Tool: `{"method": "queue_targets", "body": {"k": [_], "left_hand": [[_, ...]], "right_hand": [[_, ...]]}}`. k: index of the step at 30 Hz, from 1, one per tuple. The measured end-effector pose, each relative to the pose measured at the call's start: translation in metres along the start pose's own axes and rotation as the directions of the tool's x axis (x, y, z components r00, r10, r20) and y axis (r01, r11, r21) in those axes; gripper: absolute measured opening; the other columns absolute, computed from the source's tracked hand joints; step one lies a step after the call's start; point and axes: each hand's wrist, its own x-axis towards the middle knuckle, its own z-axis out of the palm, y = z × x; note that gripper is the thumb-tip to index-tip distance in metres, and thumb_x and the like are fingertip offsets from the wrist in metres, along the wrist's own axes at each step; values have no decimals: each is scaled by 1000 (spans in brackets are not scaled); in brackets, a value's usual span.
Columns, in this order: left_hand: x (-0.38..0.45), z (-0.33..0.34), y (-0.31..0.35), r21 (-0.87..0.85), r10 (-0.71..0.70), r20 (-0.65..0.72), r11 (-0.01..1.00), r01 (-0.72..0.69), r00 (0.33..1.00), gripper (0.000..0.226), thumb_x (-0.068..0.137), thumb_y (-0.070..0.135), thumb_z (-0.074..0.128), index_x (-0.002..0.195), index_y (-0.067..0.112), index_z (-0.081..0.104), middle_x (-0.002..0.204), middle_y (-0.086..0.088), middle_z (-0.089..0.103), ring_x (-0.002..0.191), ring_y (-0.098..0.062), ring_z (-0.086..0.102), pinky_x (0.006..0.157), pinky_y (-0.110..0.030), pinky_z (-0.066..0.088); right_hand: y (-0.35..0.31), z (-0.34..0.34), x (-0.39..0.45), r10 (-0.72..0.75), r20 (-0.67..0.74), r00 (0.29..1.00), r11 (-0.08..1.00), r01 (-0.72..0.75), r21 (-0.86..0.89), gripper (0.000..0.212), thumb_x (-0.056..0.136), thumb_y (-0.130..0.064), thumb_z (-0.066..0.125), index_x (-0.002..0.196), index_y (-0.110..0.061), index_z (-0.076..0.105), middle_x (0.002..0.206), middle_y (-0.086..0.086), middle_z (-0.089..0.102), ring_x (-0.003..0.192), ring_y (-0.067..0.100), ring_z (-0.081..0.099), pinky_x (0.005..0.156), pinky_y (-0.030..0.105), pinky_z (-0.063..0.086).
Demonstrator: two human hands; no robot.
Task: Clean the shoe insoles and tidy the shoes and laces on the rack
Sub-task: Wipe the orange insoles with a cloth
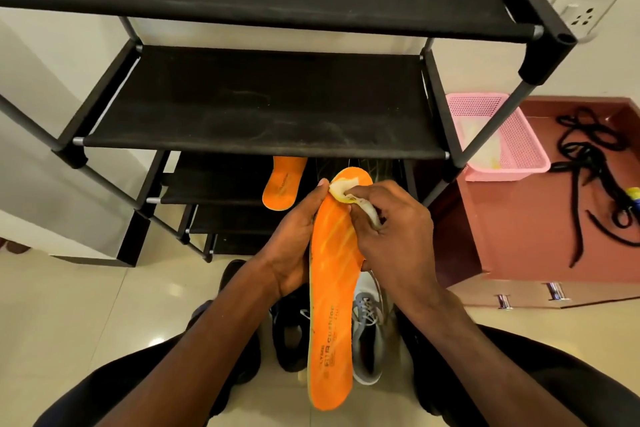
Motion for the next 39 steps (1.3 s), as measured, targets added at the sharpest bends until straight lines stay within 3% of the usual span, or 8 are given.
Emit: {"method": "queue_targets", "body": {"k": [7, 18, 22, 25, 27, 31, 36, 39], "left_hand": [[4, 7, 1, -6, 10, 32, 1000, -10, 999, 46, 107, 47, 41, 124, 13, 68, 108, -16, 75, 89, -27, 75, 72, -44, 62], [8, 5, 1, -54, -44, 98, 997, 50, 994, 55, 107, 48, 38, 92, 20, 82, 89, -8, 76, 79, -21, 75, 70, -39, 63], [5, 8, 2, -24, -72, 131, 997, 76, 989, 51, 105, 55, 41, 120, 18, 74, 110, -18, 74, 88, -34, 73, 79, -57, 59], [6, 7, 1, -36, -56, 77, 998, 59, 995, 53, 107, 50, 39, 103, 17, 80, 98, -13, 76, 83, -25, 75, 73, -43, 63], [5, 6, 2, -44, -60, 72, 997, 64, 996, 54, 107, 50, 39, 111, 14, 78, 109, -16, 75, 95, -27, 75, 83, -41, 61], [2, 8, 5, 6, -47, 90, 999, 46, 995, 54, 108, 49, 37, 96, 23, 83, 102, -13, 77, 85, -30, 75, 76, -51, 62], [2, 5, 3, 16, -56, 75, 998, 55, 996, 50, 107, 49, 40, 120, 13, 71, 111, -17, 74, 93, -28, 75, 81, -44, 62], [2, 8, 1, 68, -74, 90, 995, 68, 993, 50, 107, 50, 39, 124, 13, 68, 110, -19, 74, 91, -33, 74, 81, -53, 60]], "right_hand": [[0, -11, 7, -43, -118, 992, 991, 27, -131, 26, 96, -8, 71, 121, -12, 76, 112, -2, 66, 94, 9, 65, 83, 20, 56], [1, -5, -1, -250, 79, 965, 946, 261, -193, 31, 86, 4, 74, 116, -3, 77, 112, 4, 70, 97, 22, 72, 83, 39, 62], [5, -16, 10, -93, -102, 990, 967, 66, -244, 31, 83, 7, 79, 111, -5, 79, 104, 2, 71, 87, 13, 70, 81, 28, 61], [-4, -6, 0, -171, 38, 985, 976, 174, -127, 29, 84, 7, 76, 111, -5, 79, 107, 0, 72, 92, 13, 71, 83, 31, 62], [-9, -2, -8, -267, 132, 955, 952, 282, -116, 26, 85, 3, 72, 109, -5, 79, 107, 1, 72, 94, 16, 72, 80, 37, 61], [3, -17, 9, -140, -57, 989, 966, 123, -225, 24, 88, 4, 74, 109, -6, 79, 108, 3, 73, 91, 18, 72, 80, 40, 63], [-8, -9, -7, -264, 115, 958, 951, 278, -135, 25, 87, 3, 72, 110, -6, 79, 111, 1, 73, 98, 18, 73, 84, 45, 62], [1, -17, 4, -154, -53, 987, 971, 141, -195, 21, 89, 1, 73, 107, -6, 80, 106, 3, 74, 90, 18, 73, 81, 36, 62]]}}
